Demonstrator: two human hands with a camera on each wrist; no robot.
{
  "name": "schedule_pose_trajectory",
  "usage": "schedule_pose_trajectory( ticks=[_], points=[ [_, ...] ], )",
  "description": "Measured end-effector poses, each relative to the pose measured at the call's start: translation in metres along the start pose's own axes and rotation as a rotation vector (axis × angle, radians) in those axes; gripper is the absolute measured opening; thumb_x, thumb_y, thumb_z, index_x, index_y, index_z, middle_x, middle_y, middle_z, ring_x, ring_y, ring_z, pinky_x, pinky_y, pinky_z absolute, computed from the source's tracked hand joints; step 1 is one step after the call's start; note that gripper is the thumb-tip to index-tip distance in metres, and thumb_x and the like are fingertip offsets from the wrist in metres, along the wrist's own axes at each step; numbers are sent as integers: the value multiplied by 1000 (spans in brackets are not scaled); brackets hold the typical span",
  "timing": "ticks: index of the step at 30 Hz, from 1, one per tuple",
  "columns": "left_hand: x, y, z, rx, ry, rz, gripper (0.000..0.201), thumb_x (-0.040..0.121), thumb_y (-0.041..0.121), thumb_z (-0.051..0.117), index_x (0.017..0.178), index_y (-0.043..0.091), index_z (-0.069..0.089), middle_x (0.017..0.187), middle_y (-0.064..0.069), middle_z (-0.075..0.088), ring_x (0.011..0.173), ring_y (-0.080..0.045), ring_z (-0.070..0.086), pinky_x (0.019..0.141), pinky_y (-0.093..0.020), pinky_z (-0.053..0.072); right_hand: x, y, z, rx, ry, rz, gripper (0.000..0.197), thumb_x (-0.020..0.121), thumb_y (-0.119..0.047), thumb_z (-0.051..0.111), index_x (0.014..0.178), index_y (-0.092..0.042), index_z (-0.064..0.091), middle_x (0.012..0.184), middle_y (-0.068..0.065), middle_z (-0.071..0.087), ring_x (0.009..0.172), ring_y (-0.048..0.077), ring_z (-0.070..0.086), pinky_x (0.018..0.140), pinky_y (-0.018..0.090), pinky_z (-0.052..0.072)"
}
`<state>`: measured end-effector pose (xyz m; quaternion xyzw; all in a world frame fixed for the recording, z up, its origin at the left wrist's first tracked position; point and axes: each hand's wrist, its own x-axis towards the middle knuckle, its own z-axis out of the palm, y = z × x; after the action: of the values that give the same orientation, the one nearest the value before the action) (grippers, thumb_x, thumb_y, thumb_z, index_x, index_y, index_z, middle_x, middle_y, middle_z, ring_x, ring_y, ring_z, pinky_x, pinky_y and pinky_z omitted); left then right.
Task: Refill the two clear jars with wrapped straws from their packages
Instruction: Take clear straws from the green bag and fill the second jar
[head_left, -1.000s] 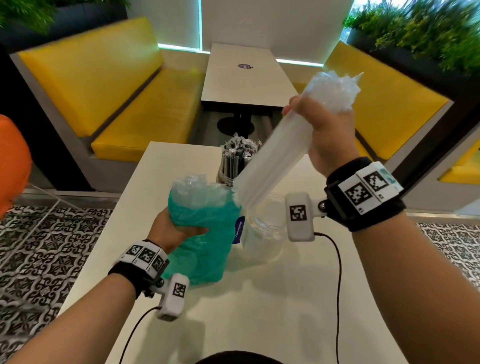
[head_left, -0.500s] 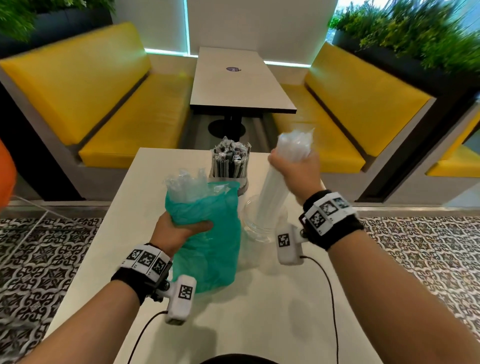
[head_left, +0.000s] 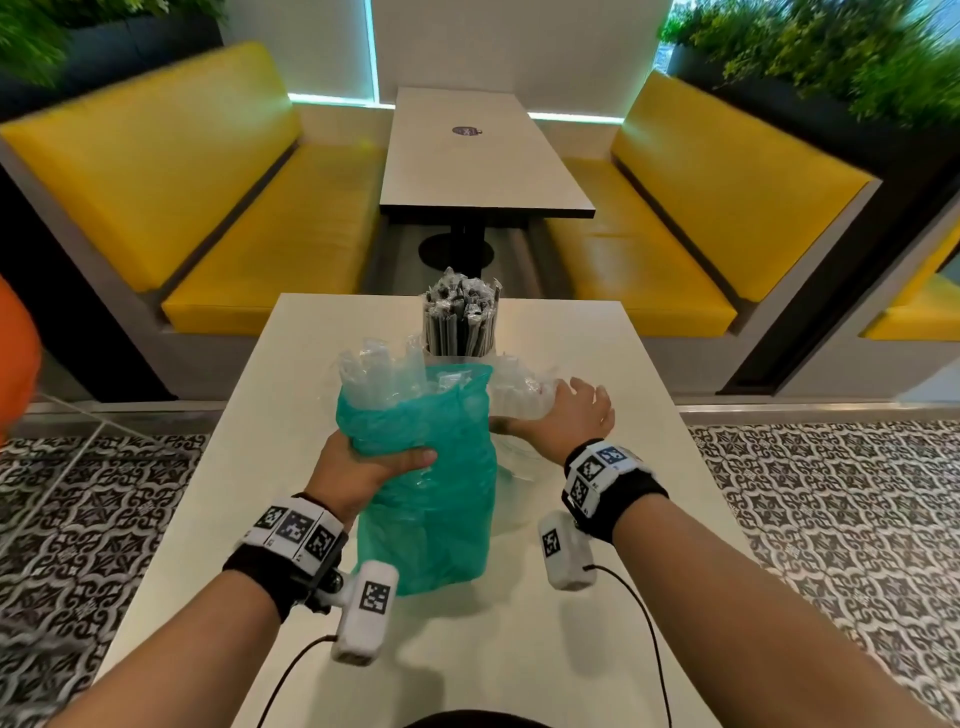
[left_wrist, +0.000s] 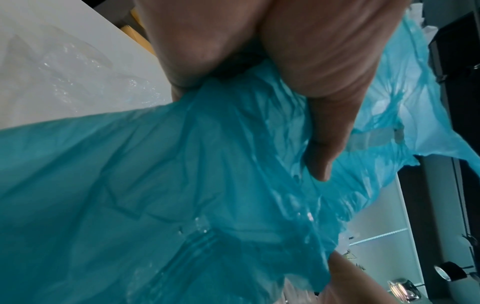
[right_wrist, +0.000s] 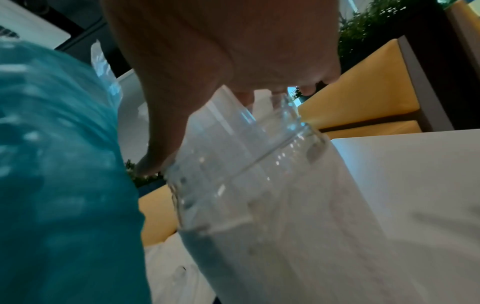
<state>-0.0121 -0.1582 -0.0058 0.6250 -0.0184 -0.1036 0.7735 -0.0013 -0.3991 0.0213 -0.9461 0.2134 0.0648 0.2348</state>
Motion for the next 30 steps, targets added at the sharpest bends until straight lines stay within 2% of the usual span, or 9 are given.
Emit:
schedule_pose_trajectory(
  ticks=[4, 8, 10, 12, 14, 16, 18, 23, 30],
  points=[
    [1, -4, 1, -14, -1, -4, 77, 38, 19, 94, 111, 11, 71, 109, -9, 78, 97, -27, 76, 75, -35, 63, -4, -3, -16, 82, -10, -44, 126, 41, -80, 77, 143, -22, 34, 146, 8, 41, 135, 33, 36, 112, 50, 33],
    [2, -5, 1, -25, 2, -2, 77, 36, 20, 94, 109, 11, 72, 108, -9, 78, 97, -27, 76, 74, -35, 63, -9, -10, -29, 337, 38, -154, 134, 47, -58, 90, 153, -27, 14, 157, 5, 26, 144, 29, 22, 116, 52, 25],
    [3, -4, 0, -18, 6, -5, 78, 36, 21, 94, 110, 12, 72, 108, -8, 78, 98, -27, 76, 76, -37, 62, -14, -17, -37, 475, 114, -287, 115, 60, -44, 90, 151, -27, 21, 154, 1, 30, 141, 22, 25, 116, 47, 27],
    [2, -3, -1, -9, 15, 2, 79, 36, 22, 94, 111, 12, 71, 108, -7, 78, 98, -27, 75, 79, -38, 61, -23, -29, -47, 636, 188, -468, 74, 75, -25, 81, 138, -24, 42, 139, -4, 47, 128, 14, 42, 110, 38, 39],
    [1, 0, -1, -6, 21, 12, 80, 37, 21, 95, 113, 12, 71, 109, -8, 78, 99, -28, 75, 83, -41, 60, -34, -43, -54, 701, 138, -629, 37, 82, -12, 72, 116, -18, 58, 116, -5, 61, 108, 10, 57, 96, 34, 52],
    [0, 3, -2, -6, 12, 42, 75, 44, 14, 94, 115, 11, 71, 111, -9, 77, 101, -28, 75, 84, -42, 60, -43, -53, -50, 595, 16, -734, 22, 84, -11, 70, 103, -17, 61, 102, -7, 63, 97, 7, 60, 84, 22, 54],
    [-2, 3, -4, -2, 9, 76, 70, 50, 9, 91, 116, 11, 70, 112, -9, 77, 101, -28, 75, 83, -41, 61, -46, -55, -37, 477, -33, -765, 24, 82, -17, 74, 100, -19, 59, 101, -6, 62, 94, 7, 58, 75, 15, 49],
    [-12, -18, -11, 20, 24, 63, 73, 44, 19, 94, 113, 12, 72, 112, -10, 77, 104, -32, 73, 90, -50, 59, -46, -39, -2, 485, 5, -691, 55, 67, -25, 87, 108, -23, 51, 112, -1, 52, 98, 13, 54, 71, 17, 49],
    [-21, -47, -11, 119, 5, 27, 85, 34, 32, 94, 114, 17, 68, 106, -1, 77, 99, -19, 74, 84, -34, 61, -47, -19, 18, 390, -127, -486, 77, 56, -27, 94, 119, -20, 50, 115, 0, 48, 87, 4, 52, 61, 8, 45]
  ],
)
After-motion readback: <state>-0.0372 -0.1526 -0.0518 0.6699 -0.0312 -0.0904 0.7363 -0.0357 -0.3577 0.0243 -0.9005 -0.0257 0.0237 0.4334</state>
